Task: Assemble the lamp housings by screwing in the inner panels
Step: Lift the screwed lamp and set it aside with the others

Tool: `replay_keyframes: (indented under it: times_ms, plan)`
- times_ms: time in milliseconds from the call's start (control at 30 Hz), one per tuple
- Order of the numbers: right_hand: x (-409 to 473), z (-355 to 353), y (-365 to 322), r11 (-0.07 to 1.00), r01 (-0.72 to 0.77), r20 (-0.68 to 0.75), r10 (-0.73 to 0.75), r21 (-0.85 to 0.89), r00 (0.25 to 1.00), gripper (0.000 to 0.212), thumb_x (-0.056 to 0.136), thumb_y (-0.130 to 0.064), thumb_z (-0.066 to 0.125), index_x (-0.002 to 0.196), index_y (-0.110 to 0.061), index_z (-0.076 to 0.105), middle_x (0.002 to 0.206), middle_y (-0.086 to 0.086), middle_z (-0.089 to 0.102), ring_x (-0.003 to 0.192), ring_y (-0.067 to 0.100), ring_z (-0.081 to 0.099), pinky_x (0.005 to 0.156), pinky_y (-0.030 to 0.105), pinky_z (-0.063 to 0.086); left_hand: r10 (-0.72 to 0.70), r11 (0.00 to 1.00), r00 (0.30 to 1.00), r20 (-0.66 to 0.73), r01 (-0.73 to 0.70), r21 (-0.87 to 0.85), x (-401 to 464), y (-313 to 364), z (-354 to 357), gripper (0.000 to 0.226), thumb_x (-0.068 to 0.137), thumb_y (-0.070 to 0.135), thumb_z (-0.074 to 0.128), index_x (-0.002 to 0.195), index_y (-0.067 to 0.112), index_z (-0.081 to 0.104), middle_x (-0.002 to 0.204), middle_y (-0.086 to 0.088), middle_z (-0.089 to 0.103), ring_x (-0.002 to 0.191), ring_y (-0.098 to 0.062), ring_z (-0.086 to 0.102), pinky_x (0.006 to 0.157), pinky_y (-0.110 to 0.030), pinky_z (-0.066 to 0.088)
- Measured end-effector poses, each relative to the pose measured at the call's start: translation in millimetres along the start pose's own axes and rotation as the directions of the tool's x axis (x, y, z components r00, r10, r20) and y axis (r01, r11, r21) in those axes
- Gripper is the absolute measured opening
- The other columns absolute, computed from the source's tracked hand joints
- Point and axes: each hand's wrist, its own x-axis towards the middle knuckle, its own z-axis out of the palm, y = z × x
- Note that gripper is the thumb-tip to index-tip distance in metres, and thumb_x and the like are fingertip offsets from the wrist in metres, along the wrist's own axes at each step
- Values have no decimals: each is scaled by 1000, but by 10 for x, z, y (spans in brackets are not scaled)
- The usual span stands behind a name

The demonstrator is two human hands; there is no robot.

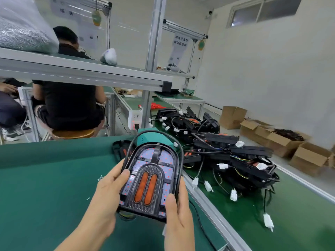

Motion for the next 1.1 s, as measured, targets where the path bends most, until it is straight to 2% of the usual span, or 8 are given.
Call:
replay_keyframes:
  times_ms: [233,400,533,633,667,800,933,1100]
  plan:
    - [333,-403,-221,996,39,-65,-44,-86,997,46,104,-30,37,142,-49,21,104,-63,40,100,-38,37,78,-9,29,-6,1000,998,70,5,17,328,59,546,30,100,13,45,105,29,69,97,6,75,81,-8,71,58,-22,54]
    - [547,-674,-402,974,60,-68,-77,-220,995,51,103,-39,32,153,-38,21,140,-31,44,126,-9,43,109,21,33,-45,999,990,131,45,7,566,69,891,30,101,15,43,112,27,68,101,4,74,85,-12,71,66,-27,54]
    - [727,-866,-516,938,68,-82,-102,-341,991,54,104,-37,33,155,-30,20,134,-30,47,106,-17,47,89,10,32,-67,998,988,142,63,31,724,86,1120,32,101,17,43,105,32,70,99,7,74,90,-14,71,67,-29,54]
    - [864,-996,-628,898,48,-96,-100,-437,990,56,104,-35,35,156,-23,19,140,1,52,101,-20,7,76,16,37,-92,995,988,125,88,38,828,129,1281,32,101,18,44,94,37,69,97,9,74,88,-13,70,66,-28,55]
    - [916,-1033,-664,878,49,-87,-103,-477,991,56,104,-35,34,156,-22,19,141,4,51,98,-21,51,77,13,38,-99,995,987,128,94,40,865,146,1327,30,101,18,44,96,35,69,93,8,75,82,-13,70,61,-25,54]
    - [1137,-1150,-775,837,53,-86,-118,-544,989,44,103,-31,32,143,-16,39,131,-1,56,116,21,50,86,33,37,-126,991,981,148,117,65,1002,246,1510,27,100,21,45,117,29,64,116,-4,69,102,-26,66,76,-41,57]
    - [1358,-1199,-892,875,23,-146,-107,-484,983,21,101,-23,32,102,-8,48,88,3,54,79,23,45,75,40,39,-125,991,973,194,114,68,1145,319,1663,41,100,16,45,71,28,71,71,5,73,56,-10,67,48,-21,52]
    - [1702,-1341,-1003,923,-92,-243,-2,-374,970,27,101,-18,33,107,3,48,96,11,49,77,25,37,85,46,50,-172,985,951,255,168,38,1266,540,1926,16,101,19,45,98,15,60,84,-3,70,63,-15,64,53,-29,55]
